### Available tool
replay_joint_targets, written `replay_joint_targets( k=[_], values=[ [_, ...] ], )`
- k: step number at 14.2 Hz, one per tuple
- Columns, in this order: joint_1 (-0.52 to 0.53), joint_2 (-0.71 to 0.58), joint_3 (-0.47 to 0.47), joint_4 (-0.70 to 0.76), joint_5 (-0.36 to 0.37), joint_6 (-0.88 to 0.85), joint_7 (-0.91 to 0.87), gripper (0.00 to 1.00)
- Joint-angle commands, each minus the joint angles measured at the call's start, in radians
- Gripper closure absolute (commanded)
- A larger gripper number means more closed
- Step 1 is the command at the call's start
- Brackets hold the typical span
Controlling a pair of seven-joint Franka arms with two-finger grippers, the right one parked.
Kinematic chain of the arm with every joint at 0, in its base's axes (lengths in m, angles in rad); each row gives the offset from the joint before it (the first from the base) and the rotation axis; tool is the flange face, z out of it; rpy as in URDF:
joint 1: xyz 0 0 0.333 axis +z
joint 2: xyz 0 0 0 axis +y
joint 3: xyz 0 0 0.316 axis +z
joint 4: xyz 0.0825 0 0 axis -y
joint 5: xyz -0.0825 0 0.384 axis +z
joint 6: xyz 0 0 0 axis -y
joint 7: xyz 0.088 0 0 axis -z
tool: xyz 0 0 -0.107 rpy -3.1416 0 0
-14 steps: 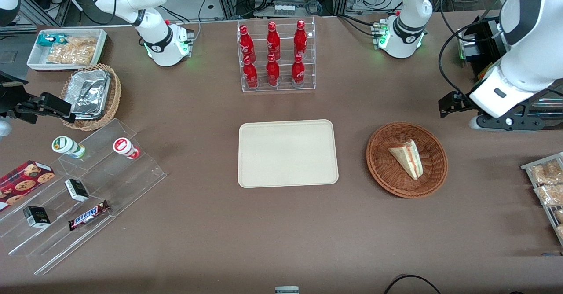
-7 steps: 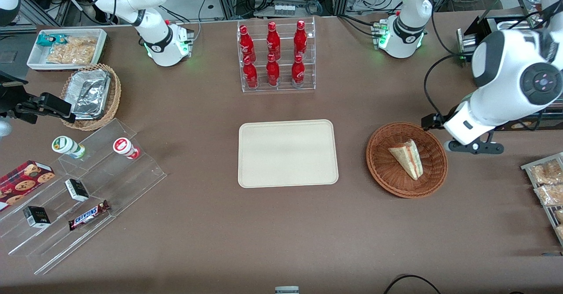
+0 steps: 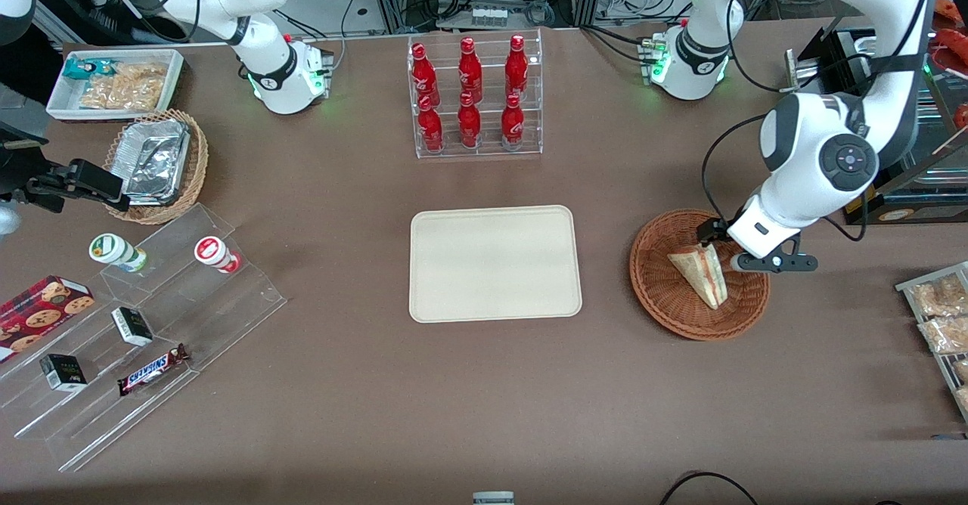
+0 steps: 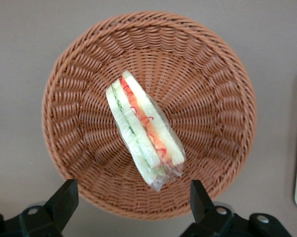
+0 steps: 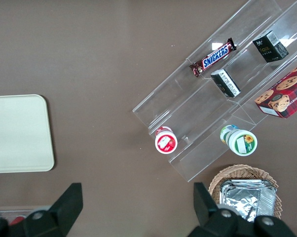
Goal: Place sandwich from basket to tray
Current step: 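Lower the left gripper onto the sandwich and close on it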
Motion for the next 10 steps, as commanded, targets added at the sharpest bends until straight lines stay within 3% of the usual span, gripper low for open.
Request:
replay_joint_targets(
  k=[1, 7, 10],
  values=[
    [0.004, 0.007, -0.012, -0.024, -0.009, 0.044, -0.141, 0.00],
    [-0.023, 0.054, -0.013, -0.024, -0.009, 0.121, -0.601, 0.00],
    [-0.023, 0.074, -0.013, -0.026, -0.009, 0.150, -0.673, 0.00]
  ],
)
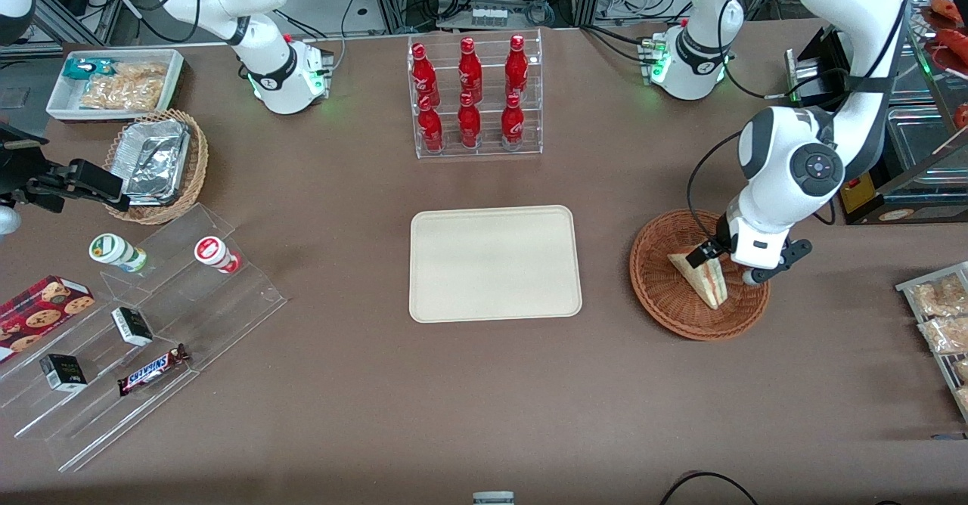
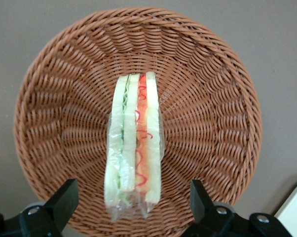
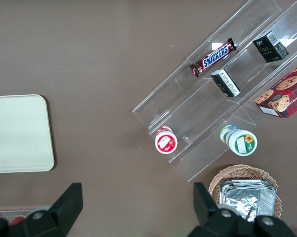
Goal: Place sandwich from basket to tray
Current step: 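Lower the left gripper onto the sandwich and close on it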
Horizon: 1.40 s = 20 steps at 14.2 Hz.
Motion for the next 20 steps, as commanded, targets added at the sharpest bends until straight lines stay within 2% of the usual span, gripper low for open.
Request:
replay_joint_targets(
  k=[1, 6, 7, 8, 10, 11, 17, 20],
  values=[
    [-0.006, 0.017, 0.002, -0.004, -0.008, 0.025, -0.054, 0.00],
    [-0.001, 0.077, 0.003, -0.002, -0.009, 0.027, -0.057, 0.00],
    [0.001, 0.077, 0.003, -0.001, -0.009, 0.027, -0.057, 0.03],
    [0.001, 0.077, 0.003, 0.001, -0.009, 0.025, -0.058, 0.19],
    [0.002, 0.075, 0.003, 0.005, -0.009, 0.019, -0.057, 0.83],
    [0.002, 0.072, 0.003, 0.010, -0.009, 0.016, -0.054, 0.90],
    [-0.005, 0.038, 0.002, 0.062, -0.006, -0.054, -0.043, 0.94],
    [-0.044, 0.057, -0.021, 0.227, -0.003, -0.244, -0.040, 0.97]
  ],
)
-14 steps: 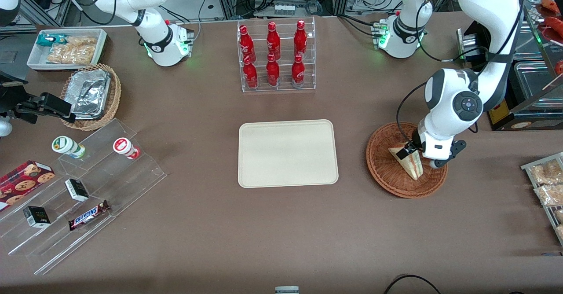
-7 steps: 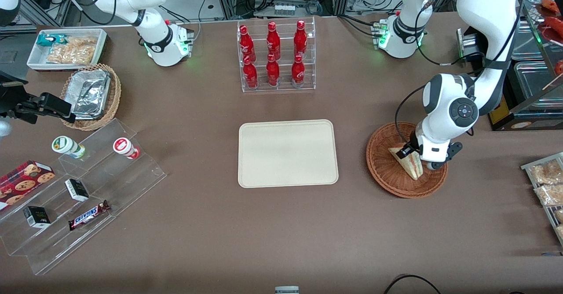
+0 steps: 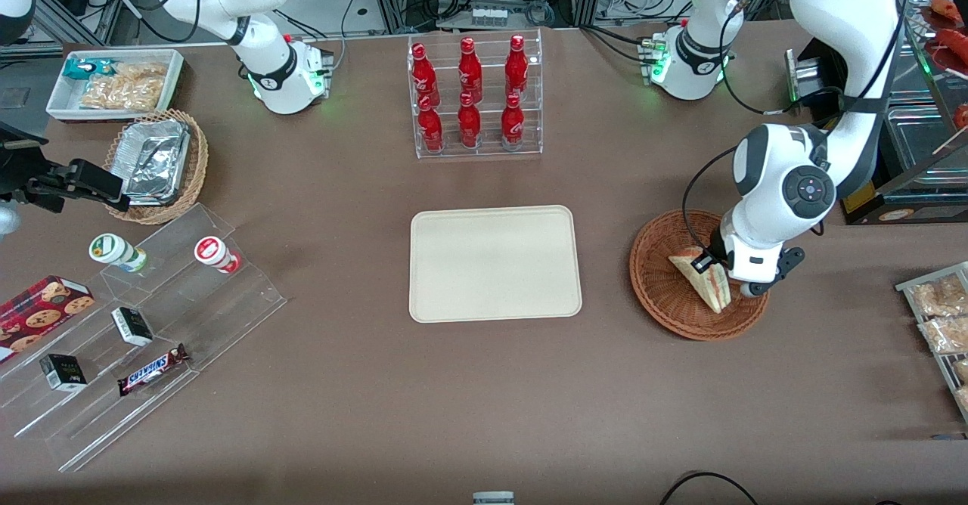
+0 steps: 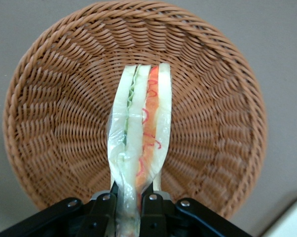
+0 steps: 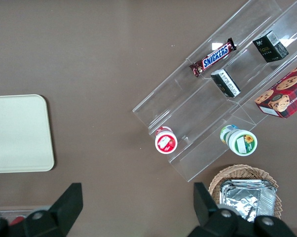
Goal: Place sandwich from basket to tray
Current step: 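Lift the sandwich and carry it toward the cream tray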
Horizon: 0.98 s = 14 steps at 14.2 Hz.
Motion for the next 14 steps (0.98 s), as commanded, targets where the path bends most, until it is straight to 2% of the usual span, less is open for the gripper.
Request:
replay_joint_targets(
  k=[1, 7, 10, 14],
  values=[
    [-0.072, 0.018, -0.013, 0.167, -0.004, -0.164, 0.001, 0.99],
    [-0.302, 0.112, -0.013, 0.292, -0.004, -0.189, -0.006, 0.98],
    [-0.421, 0.259, -0.013, 0.451, -0.003, -0.192, -0.053, 0.98],
    [-0.577, 0.386, -0.012, 0.563, 0.002, -0.183, -0.146, 0.99]
  ],
)
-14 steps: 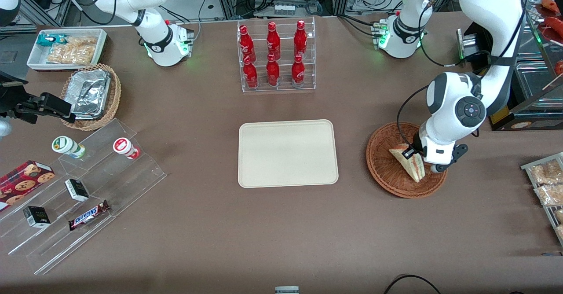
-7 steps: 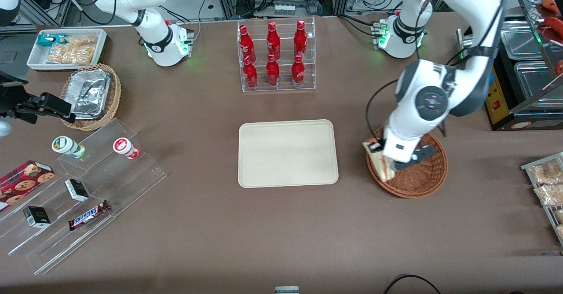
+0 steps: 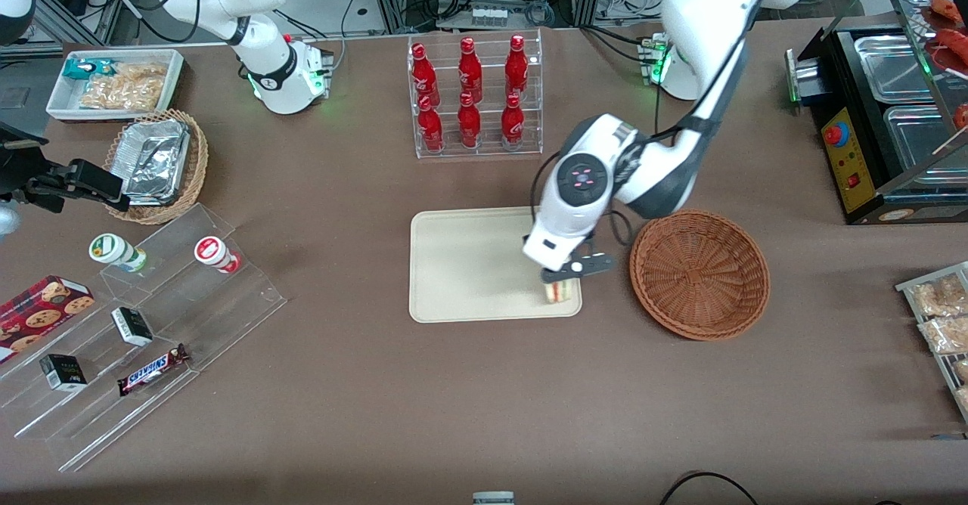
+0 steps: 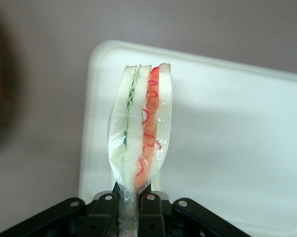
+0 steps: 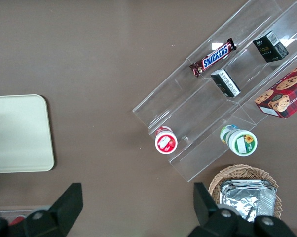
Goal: Place sandwich from basket to tray
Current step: 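Lift the sandwich and carry it toward the cream tray, then lower the sandwich onto the tray and open the left gripper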
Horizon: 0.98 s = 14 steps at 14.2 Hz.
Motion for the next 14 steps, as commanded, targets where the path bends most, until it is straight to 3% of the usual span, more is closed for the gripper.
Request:
replay_joint_targets(
  k=[1, 5, 7, 11, 13, 14],
  values=[
    [-0.097, 0.100, 0.014, 0.137, 0.006, -0.016, -0.077, 0.99],
    [-0.143, 0.137, 0.014, 0.176, 0.009, -0.017, -0.091, 0.99],
    [-0.151, 0.166, 0.016, 0.200, 0.059, -0.016, -0.097, 0.99],
    [-0.149, 0.180, 0.014, 0.199, 0.058, -0.014, -0.103, 0.96],
    [-0.145, 0.183, 0.014, 0.197, 0.052, -0.013, -0.099, 0.85],
    [-0.140, 0.186, 0.014, 0.194, 0.050, -0.003, -0.090, 0.72]
  ],
)
